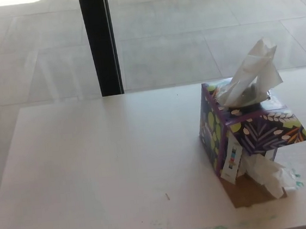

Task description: The robot uses its right hand to pull out a tissue from the tissue box kept in the middle of the desk and put it on the right side

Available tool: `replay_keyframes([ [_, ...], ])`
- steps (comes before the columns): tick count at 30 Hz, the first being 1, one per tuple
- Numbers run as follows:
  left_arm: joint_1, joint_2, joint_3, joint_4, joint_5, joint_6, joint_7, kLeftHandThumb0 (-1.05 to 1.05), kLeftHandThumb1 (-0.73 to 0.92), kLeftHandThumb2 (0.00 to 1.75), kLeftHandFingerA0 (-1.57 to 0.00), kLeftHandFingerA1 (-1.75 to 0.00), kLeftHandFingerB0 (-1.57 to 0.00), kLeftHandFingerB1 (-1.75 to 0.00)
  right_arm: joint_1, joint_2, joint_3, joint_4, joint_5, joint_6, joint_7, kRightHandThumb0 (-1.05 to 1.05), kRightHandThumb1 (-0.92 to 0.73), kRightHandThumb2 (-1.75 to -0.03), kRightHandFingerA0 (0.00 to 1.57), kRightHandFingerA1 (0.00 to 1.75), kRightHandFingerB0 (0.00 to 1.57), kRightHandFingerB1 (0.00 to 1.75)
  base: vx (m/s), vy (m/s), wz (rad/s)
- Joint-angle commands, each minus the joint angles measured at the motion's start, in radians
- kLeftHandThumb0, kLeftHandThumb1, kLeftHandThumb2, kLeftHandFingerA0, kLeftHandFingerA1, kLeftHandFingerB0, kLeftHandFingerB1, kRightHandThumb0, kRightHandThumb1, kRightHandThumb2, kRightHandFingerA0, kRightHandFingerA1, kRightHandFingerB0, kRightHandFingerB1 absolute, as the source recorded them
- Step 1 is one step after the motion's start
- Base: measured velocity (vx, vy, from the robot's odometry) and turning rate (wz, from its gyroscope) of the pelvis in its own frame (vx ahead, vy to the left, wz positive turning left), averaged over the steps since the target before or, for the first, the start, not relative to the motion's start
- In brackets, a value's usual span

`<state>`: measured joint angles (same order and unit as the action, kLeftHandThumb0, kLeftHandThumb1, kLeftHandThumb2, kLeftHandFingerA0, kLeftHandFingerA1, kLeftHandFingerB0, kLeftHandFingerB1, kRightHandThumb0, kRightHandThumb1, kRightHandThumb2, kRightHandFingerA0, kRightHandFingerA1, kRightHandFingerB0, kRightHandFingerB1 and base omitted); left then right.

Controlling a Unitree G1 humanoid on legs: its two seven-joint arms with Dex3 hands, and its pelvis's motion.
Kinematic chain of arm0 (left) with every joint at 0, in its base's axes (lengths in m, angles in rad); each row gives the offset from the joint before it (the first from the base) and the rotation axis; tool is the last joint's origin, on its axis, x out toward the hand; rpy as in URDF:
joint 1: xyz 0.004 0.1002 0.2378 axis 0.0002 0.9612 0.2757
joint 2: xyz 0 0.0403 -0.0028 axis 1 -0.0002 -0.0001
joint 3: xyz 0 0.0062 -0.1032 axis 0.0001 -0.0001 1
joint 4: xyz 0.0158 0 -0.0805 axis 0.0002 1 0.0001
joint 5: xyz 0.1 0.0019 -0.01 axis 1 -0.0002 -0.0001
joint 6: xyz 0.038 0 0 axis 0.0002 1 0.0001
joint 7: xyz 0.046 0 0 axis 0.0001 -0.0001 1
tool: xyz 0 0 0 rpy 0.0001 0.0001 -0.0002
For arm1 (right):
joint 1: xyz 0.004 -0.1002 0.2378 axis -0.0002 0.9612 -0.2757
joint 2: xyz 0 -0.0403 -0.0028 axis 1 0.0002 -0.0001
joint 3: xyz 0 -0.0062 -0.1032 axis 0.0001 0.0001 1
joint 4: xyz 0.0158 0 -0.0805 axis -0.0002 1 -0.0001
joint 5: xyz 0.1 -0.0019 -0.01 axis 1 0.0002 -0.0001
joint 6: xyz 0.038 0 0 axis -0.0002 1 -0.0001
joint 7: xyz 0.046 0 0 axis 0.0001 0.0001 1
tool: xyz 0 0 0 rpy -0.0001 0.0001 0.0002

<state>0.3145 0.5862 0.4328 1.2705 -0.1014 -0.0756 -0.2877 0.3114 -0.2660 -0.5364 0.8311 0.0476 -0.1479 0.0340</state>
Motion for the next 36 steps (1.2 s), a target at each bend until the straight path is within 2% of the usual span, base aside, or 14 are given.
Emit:
replay_keyframes([
  [1,-0.011,0.023,0.023,0.018,-0.047,0.034,-0.08,-0.88,0.92,0.72,-0.43,-0.48,-0.42,-0.42,-0.013,-0.056,-0.09,-0.023,0.103,-0.027,-0.027,-0.52,-0.61,-0.59,0.81,1.15,0.55,0.76,0.0,0.0,0.0],
  [10,0.023,0.017,0.011,0.021,-0.027,0.001,-0.076,-0.86,0.92,0.73,-0.37,-0.46,-0.45,-0.43,-0.081,-0.135,-0.223,-0.357,0.204,0.117,-0.063,-0.63,-0.49,-0.89,0.44,0.89,0.29,0.68,0.0,0.0,0.0],
  [12,0.022,0.014,0.024,0.022,-0.043,0.006,-0.08,-0.86,0.92,0.71,-0.4,-0.46,-0.42,-0.43,-0.114,-0.192,-0.225,-0.399,0.205,0.104,-0.011,-0.63,-0.66,-0.6,0.47,1.13,0.27,0.66,0.0,0.0,0.0],
  [13,0.023,0.015,0.023,0.022,-0.043,0.008,-0.081,-0.86,0.92,0.71,-0.41,-0.46,-0.42,-0.42,-0.122,-0.199,-0.222,-0.422,0.193,0.124,-0.02,-0.68,-0.51,-0.93,0.47,0.86,0.29,0.64,0.0,0.0,0.0],
  [19,0.026,0.015,0.01,0.031,-0.029,-0.001,-0.064,-0.89,0.92,0.74,-0.38,-0.46,-0.48,-0.45,-0.295,-0.287,-0.163,-0.692,0.164,0.292,-0.055,-0.86,-0.59,-0.64,0.39,1.01,0.37,0.71,0.0,0.0,0.0],
  [20,0.028,0.014,0.004,0.032,-0.022,-0.006,-0.047,-0.87,0.8,1.21,-0.34,-0.54,-0.41,-0.54,-0.334,-0.301,-0.144,-0.718,0.146,0.308,-0.061,-0.81,-0.62,-0.61,0.38,1.02,0.39,0.69,0.0,0.0,0.0],
  [21,0.023,0.014,0.02,0.033,-0.042,0.012,-0.062,-0.88,0.92,0.72,-0.42,-0.47,-0.44,-0.43,-0.409,-0.353,-0.092,-0.742,0.123,0.334,-0.027,-0.72,-0.67,-0.6,0.27,0.92,0.36,0.56,0.0,0.0,0.0],
  [26,0.032,0.018,-0.003,0.026,-0.018,-0.015,-0.059,-0.88,0.92,0.73,-0.44,-0.46,-0.44,-0.41,-0.567,-0.384,0.045,-0.839,0.06,0.383,-0.01,-0.51,-0.7,-0.6,0.32,0.67,0.3,0.38,0.0,0.0,0.0],
  [27,0.031,0.014,-0.003,0.028,-0.019,-0.019,-0.061,-0.85,0.79,1.21,-0.38,-0.57,-0.32,-0.5,-0.627,-0.403,0.12,-0.884,0.039,0.44,0.019,-0.54,-0.68,-0.6,0.37,0.69,0.28,0.36,0.0,0.0,0.0],
  [29,0.027,0.011,-0.005,0.027,-0.021,-0.014,-0.06,-0.87,0.92,0.73,-0.46,-0.47,-0.45,-0.42,-0.64,-0.41,0.13,-0.884,0.042,0.445,0.027,-0.53,-0.69,-0.6,0.35,0.65,0.28,0.38,0.0,0.0,0.0],
  [30,0.021,0.005,-0.003,0.02,-0.027,-0.002,-0.065,-0.82,0.74,1.13,-0.4,-0.56,-0.37,-0.53,-0.681,-0.42,0.168,-0.869,0.035,0.445,0.055,-0.5,-0.68,-0.6,0.35,0.54,0.31,0.36,0.0,0.0,0.0],
  [32,0.019,0.007,-0.004,0.013,-0.031,0.003,-0.078,-0.85,0.92,0.74,-0.47,-0.46,-0.41,-0.41,-0.745,-0.433,0.246,-0.835,0.004,0.457,0.088,-0.52,-0.68,-0.6,0.34,0.54,0.31,0.35,0.0,0.0,0.0],
  [33,0.022,0.01,-0.024,0.012,-0.011,-0.013,-0.084,-0.82,0.77,1.14,-0.41,-0.56,-0.36,-0.52,-0.775,-0.433,0.275,-0.82,0.004,0.461,0.108,-0.55,-0.66,-0.59,0.33,0.55,0.32,0.34,0.0,0.0,0.0],
  [36,0.023,0.007,-0.022,0.014,-0.02,-0.019,-0.074,-0.87,0.92,0.73,-0.47,-0.46,-0.44,-0.41,-0.881,-0.441,0.397,-0.752,-0.042,0.474,0.166,-0.61,-0.65,-0.6,0.39,0.47,0.32,0.32,0.0,0.0,0.0],
])
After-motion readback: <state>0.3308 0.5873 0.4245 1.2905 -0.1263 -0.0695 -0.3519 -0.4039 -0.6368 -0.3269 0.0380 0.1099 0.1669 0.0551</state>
